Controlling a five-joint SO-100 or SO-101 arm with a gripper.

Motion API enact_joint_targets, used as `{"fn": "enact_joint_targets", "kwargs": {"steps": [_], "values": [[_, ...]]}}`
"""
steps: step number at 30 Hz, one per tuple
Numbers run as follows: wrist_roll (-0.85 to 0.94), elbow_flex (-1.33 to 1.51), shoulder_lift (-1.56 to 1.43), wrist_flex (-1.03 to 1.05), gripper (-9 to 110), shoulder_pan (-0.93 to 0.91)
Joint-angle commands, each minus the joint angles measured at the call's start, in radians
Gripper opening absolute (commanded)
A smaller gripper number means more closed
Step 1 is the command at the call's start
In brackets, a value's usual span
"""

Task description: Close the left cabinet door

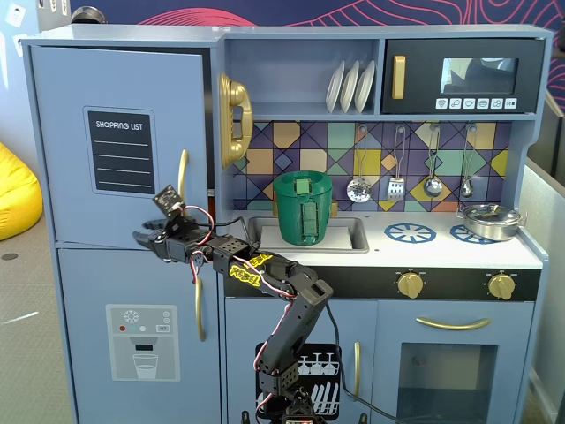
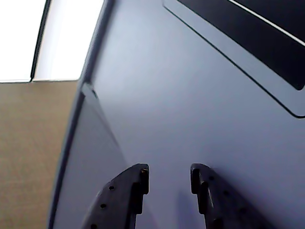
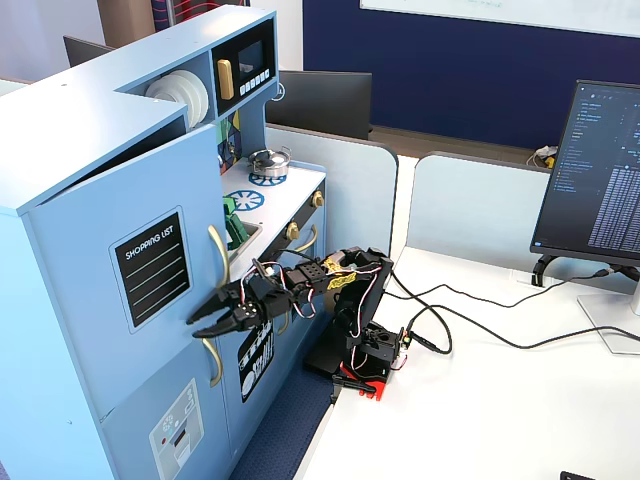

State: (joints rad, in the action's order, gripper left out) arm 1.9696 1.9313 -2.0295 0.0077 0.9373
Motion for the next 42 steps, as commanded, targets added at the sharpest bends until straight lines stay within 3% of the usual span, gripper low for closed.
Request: {"fn": "enact_joint_targets", "kwargs": {"steps": [1, 22, 28, 34, 42], "values": [[0.011, -0.081, 0.008, -0.064, 0, -0.069], [0.028, -0.078, 0.048, -0.114, 0, -0.187], [-0.025, 0.1, -0.167, 0.055, 0, -0.1], [-0.058, 0.367, -0.457, 0.201, 0, -0.13], [-0.132, 0.672, -0.833, 0.474, 0, -0.439]]}}
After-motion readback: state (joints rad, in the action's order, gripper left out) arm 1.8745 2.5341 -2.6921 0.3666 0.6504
